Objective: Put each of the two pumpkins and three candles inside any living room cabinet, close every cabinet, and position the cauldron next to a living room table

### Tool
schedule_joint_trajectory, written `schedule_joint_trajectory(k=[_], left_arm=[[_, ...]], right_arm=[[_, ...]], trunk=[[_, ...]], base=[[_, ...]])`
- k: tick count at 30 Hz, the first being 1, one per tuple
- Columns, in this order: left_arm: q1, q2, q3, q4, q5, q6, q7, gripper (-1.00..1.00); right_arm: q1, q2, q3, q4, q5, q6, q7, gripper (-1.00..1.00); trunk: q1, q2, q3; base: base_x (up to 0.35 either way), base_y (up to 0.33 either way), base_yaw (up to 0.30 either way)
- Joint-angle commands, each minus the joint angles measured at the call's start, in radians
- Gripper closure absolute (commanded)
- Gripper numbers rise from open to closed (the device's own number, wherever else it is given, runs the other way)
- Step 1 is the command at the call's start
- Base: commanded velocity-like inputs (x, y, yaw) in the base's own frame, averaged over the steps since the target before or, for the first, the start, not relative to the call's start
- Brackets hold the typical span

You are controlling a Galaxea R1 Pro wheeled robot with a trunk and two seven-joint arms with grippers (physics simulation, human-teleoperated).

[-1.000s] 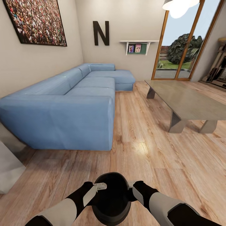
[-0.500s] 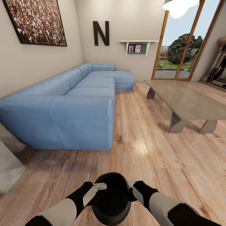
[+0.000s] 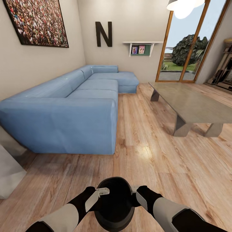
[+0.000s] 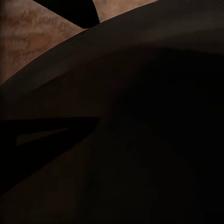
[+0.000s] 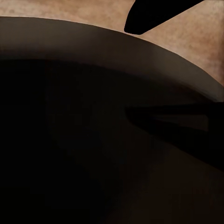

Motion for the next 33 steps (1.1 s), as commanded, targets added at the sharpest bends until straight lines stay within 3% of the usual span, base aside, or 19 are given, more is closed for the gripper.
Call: schedule_joint_trajectory(k=[1, 24, 33], left_arm=[[-0.001, 0.0, -0.004, -0.002, 0.02, 0.002, 0.007, 1.0], [0.0, 0.0, -0.004, -0.002, 0.02, 0.002, 0.007, 1.0], [0.0, 0.0, -0.004, -0.002, 0.02, 0.002, 0.007, 1.0]], right_arm=[[0.0, 0.0, 0.009, -0.001, -0.011, 0.004, 0.003, 1.0], [0.001, 0.0, 0.009, -0.002, -0.012, 0.002, 0.003, 1.0], [0.001, 0.0, 0.009, -0.002, -0.012, 0.002, 0.003, 1.0]], trunk=[[0.0, 0.0, 0.0], [0.0, 0.0, 0.035], [0.0, 0.0, 0.038]], base=[[0.0, 0.0, 0.0], [0.0, 0.0, 0.0], [0.0, 0.0, 0.0]])
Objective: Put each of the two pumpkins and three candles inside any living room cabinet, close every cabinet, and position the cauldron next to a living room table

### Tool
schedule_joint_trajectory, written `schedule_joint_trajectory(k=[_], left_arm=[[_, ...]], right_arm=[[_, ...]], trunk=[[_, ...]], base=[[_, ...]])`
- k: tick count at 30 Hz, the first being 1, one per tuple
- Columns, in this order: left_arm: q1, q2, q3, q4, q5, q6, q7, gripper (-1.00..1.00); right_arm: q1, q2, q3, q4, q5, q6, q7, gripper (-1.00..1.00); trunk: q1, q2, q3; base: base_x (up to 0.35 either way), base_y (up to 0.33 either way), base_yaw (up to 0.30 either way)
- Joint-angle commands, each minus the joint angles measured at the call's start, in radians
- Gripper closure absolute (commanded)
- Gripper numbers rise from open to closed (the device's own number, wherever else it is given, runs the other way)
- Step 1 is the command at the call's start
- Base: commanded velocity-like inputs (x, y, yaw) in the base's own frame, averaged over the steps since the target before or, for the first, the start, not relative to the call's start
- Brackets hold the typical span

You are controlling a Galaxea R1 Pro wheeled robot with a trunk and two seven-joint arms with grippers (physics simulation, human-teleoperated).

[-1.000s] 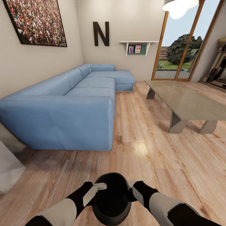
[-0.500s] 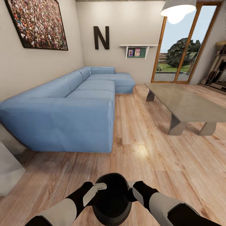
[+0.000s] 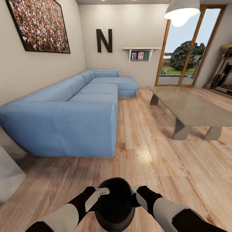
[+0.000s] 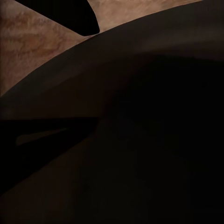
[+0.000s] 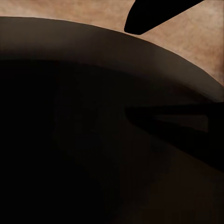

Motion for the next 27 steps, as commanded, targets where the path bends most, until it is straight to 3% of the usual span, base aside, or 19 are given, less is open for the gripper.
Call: schedule_joint_trajectory(k=[1, 7, 27], left_arm=[[-0.001, 0.0, -0.005, -0.002, 0.019, 0.002, 0.007, 1.0], [0.0, 0.0, -0.005, -0.002, 0.018, 0.002, 0.007, 1.0], [-0.001, 0.0, -0.005, -0.002, 0.018, 0.002, 0.007, 1.0]], right_arm=[[0.0, 0.0, -0.012, -0.003, -0.03, 0.005, 0.003, 1.0], [0.0, 0.0, -0.012, -0.003, -0.03, 0.005, 0.003, 1.0], [0.0, 0.0, -0.012, -0.003, -0.03, 0.006, 0.003, 1.0]], trunk=[[0.0, 0.0, -0.001], [0.0, 0.0, -0.001], [0.0, 0.0, -0.001]], base=[[0.0, 0.0, 0.0], [0.0, 0.0, -0.077], [0.0, 0.0, -0.287]])
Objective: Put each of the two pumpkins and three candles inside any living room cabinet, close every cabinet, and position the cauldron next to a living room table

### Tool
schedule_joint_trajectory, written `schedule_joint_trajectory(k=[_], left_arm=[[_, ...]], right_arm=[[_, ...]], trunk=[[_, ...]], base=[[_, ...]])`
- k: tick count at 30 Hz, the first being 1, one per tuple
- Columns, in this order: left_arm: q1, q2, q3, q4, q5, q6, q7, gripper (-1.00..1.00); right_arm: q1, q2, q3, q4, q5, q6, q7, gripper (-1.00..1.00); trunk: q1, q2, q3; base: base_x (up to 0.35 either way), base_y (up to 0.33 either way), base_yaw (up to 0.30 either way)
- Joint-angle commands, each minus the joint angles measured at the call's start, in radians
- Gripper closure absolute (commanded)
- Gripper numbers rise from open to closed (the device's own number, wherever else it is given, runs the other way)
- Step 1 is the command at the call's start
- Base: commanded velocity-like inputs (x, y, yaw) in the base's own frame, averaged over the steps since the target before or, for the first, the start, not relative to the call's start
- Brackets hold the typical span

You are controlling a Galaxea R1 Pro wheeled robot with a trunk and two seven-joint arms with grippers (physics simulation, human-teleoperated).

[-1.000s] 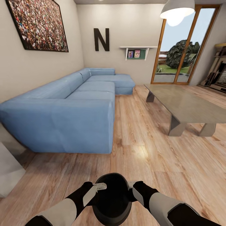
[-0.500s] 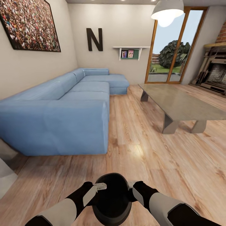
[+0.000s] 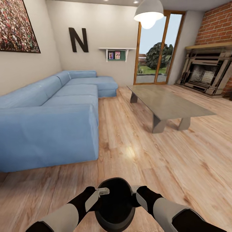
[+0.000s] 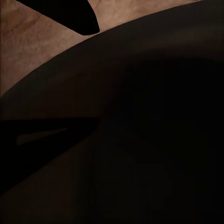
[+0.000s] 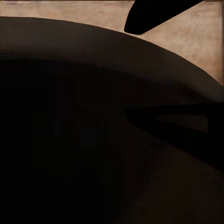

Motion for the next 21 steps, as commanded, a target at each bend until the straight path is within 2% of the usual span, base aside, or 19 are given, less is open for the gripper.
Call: schedule_joint_trajectory(k=[1, 10, 21], left_arm=[[0.0, 0.0, -0.005, -0.003, 0.019, 0.002, 0.007, 1.0], [0.0, 0.0, -0.005, -0.003, 0.019, 0.002, 0.007, 1.0], [0.0, 0.0, -0.005, -0.003, 0.019, 0.002, 0.007, 1.0]], right_arm=[[-0.001, 0.0, -0.011, -0.003, -0.03, 0.005, 0.003, 1.0], [-0.001, 0.0, -0.011, -0.003, -0.03, 0.004, 0.003, 1.0], [-0.001, 0.0, -0.009, -0.003, -0.03, 0.004, 0.004, 1.0]], trunk=[[0.0, 0.0, -0.001], [0.0, 0.0, -0.001], [0.0, 0.0, 0.003]], base=[[0.0, 0.0, -0.294], [0.0, 0.0, -0.287], [0.0, 0.0, -0.027]])
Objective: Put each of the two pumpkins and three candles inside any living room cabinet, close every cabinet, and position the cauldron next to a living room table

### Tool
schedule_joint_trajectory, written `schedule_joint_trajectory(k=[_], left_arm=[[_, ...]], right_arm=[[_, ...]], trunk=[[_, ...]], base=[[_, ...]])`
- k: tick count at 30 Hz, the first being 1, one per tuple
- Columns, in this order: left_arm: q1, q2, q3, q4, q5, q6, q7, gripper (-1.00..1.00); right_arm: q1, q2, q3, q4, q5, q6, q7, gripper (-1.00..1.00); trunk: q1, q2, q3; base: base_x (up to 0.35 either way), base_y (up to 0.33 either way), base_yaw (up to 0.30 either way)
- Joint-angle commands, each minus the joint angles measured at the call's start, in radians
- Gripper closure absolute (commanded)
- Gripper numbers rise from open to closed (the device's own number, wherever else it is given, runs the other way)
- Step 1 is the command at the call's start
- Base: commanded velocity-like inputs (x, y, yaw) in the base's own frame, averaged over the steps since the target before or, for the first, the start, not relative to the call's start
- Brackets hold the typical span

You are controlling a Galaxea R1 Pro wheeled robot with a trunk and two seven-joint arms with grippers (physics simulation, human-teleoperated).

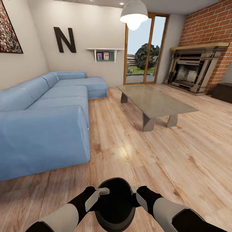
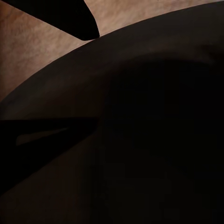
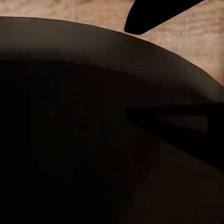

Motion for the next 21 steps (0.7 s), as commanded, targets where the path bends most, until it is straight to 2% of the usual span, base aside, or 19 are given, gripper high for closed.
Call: schedule_joint_trajectory(k=[1, 21], left_arm=[[-0.001, 0.0, -0.005, -0.002, 0.021, 0.001, 0.007, 1.0], [0.0, 0.0, -0.005, -0.002, 0.02, 0.001, 0.007, 1.0]], right_arm=[[0.0, 0.0, -0.015, -0.003, -0.037, 0.006, 0.003, 1.0], [-0.001, 0.0, -0.016, -0.003, -0.037, 0.006, 0.004, 1.0]], trunk=[[0.0, 0.0, 0.001], [0.0, 0.0, 0.031]], base=[[0.0, 0.0, 0.0], [0.0, 0.0, 0.0]])
